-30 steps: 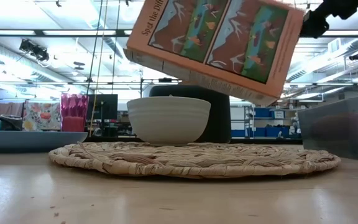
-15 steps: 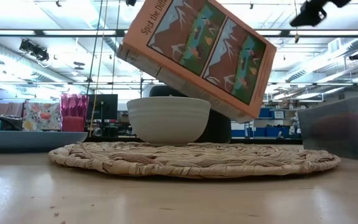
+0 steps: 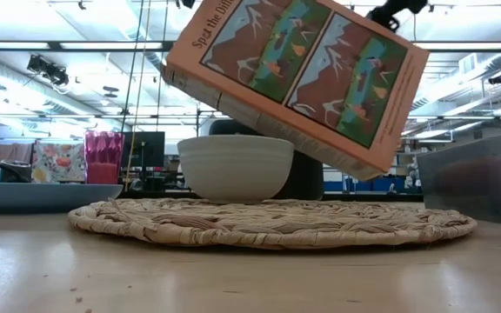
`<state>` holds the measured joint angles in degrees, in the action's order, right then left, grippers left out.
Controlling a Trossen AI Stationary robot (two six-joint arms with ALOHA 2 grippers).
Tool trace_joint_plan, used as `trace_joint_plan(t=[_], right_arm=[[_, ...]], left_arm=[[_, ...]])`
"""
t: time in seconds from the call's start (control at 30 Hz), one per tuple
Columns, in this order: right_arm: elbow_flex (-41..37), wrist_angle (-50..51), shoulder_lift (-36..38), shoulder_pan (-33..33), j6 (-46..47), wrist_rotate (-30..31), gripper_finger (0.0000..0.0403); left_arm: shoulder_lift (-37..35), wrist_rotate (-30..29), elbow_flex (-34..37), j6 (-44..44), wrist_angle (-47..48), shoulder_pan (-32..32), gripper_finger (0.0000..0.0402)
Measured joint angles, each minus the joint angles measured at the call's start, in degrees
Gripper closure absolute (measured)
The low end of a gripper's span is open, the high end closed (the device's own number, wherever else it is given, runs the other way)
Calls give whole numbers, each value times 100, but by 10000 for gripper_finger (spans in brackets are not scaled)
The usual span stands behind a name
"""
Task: Arrange a breakfast setting
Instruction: Pour the cereal from the cereal box into the bowl
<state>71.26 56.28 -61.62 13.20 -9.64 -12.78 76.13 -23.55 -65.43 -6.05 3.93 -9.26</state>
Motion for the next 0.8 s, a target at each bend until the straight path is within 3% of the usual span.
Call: trace_joint_plan(t=[0.2,0.8], right_arm=[[207,-29,-532,131,-186,-385,3],[221,-373,-1226,146,-408,-693,17]], left_arm=[[12,32,0,177,-31,4,401],[12,55,2,510,-377,91,401]])
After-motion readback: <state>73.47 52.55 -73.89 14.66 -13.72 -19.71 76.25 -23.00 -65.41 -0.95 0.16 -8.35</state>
